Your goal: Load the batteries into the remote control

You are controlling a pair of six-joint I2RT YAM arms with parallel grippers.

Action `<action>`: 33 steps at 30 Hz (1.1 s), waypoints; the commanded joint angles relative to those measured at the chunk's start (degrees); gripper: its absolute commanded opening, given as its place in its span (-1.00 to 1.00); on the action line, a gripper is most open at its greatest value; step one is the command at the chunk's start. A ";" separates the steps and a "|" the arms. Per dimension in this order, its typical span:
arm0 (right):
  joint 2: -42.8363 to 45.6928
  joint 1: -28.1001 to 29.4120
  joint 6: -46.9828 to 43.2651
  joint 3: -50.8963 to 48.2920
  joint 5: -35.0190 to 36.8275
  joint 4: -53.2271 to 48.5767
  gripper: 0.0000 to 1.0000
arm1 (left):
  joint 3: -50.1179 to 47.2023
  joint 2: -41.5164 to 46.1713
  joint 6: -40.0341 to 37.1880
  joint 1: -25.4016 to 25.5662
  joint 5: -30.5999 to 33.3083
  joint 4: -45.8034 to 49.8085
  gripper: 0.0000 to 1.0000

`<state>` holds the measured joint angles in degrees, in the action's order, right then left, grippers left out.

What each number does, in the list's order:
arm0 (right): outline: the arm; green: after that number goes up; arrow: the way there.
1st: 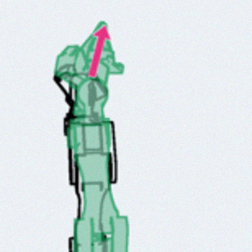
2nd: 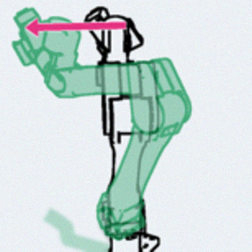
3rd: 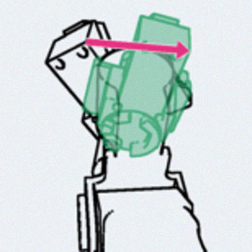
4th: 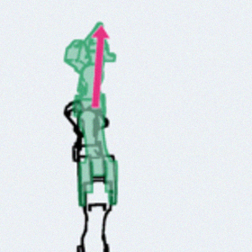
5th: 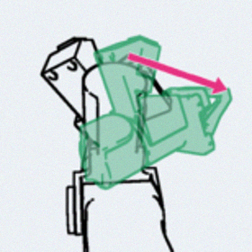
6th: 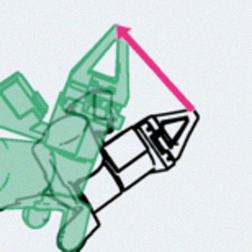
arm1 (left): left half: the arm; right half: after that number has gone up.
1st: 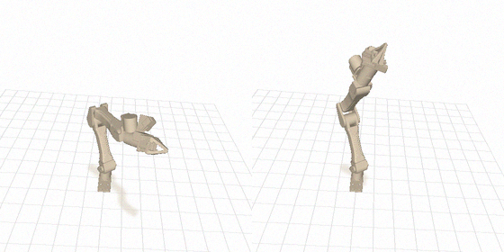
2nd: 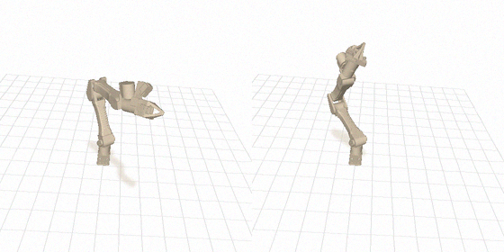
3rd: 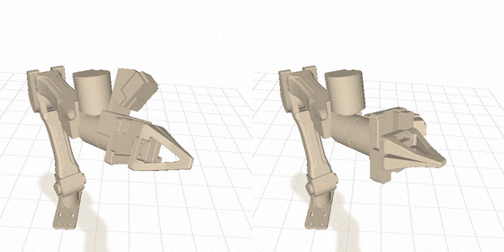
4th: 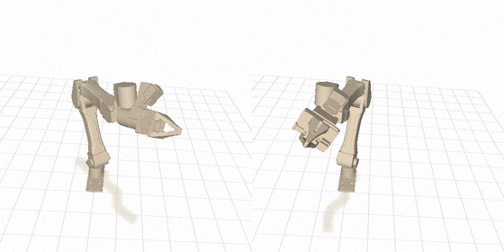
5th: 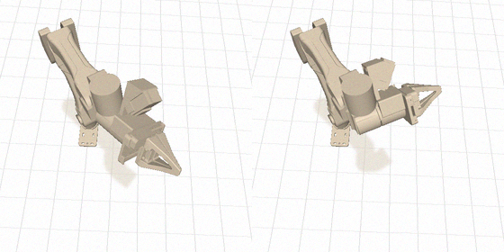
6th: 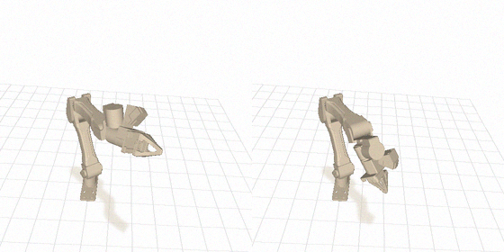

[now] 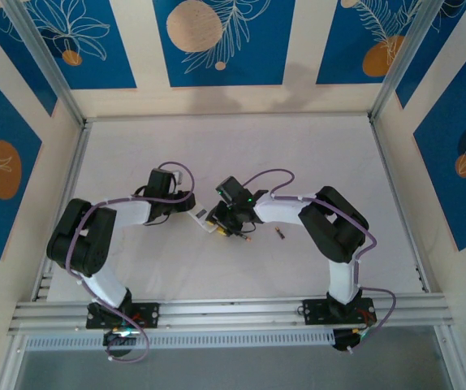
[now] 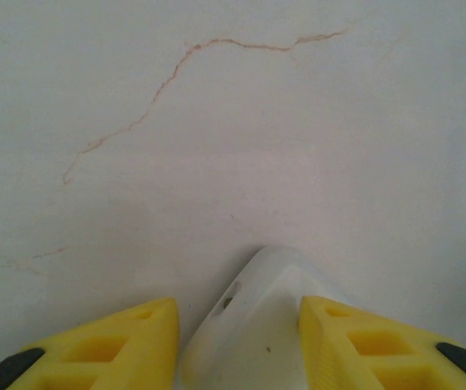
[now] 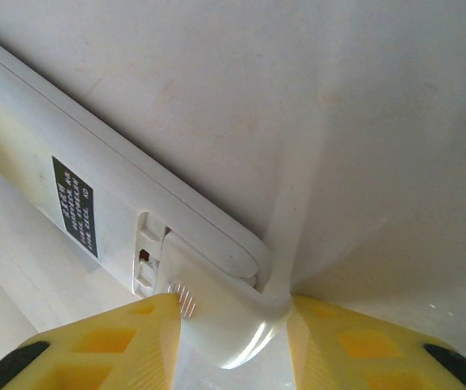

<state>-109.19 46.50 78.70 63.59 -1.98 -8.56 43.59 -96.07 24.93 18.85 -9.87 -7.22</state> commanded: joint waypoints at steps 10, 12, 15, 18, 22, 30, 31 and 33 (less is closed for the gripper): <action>2.05 0.75 0.07 -3.11 0.74 -5.90 -0.05 | -0.45 0.04 -0.85 -0.39 0.38 3.08 -0.14; 2.22 0.76 0.15 -3.49 0.82 -5.78 -0.04 | -0.44 0.12 -0.86 -0.39 0.46 3.09 -0.14; 2.30 0.72 0.36 -3.93 0.75 -5.53 -0.05 | -0.46 0.27 -0.85 -0.39 0.51 3.22 -0.14; 2.57 0.79 0.49 -4.31 0.73 -5.37 -0.04 | -0.50 0.28 -0.97 -0.39 0.55 3.35 -0.14; 3.44 1.09 0.44 -4.62 1.44 -5.59 -0.04 | -0.44 0.36 -0.95 -0.41 0.66 3.44 -0.14; 5.08 2.00 -1.30 -3.79 3.41 -7.24 0.06 | -0.20 0.27 -0.87 -0.38 0.20 3.53 -0.14; 5.08 1.98 -1.70 -3.29 3.64 -7.88 0.07 | -0.29 0.35 -0.85 -0.44 0.12 3.45 -0.13; 5.16 2.15 -2.66 -2.16 4.17 -8.94 0.07 | -0.26 0.51 -0.87 -0.40 0.02 3.44 -0.13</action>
<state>-105.14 48.16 77.54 60.42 0.47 -11.73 43.59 -96.07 24.91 18.85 -9.87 -6.66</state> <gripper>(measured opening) 0.534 0.434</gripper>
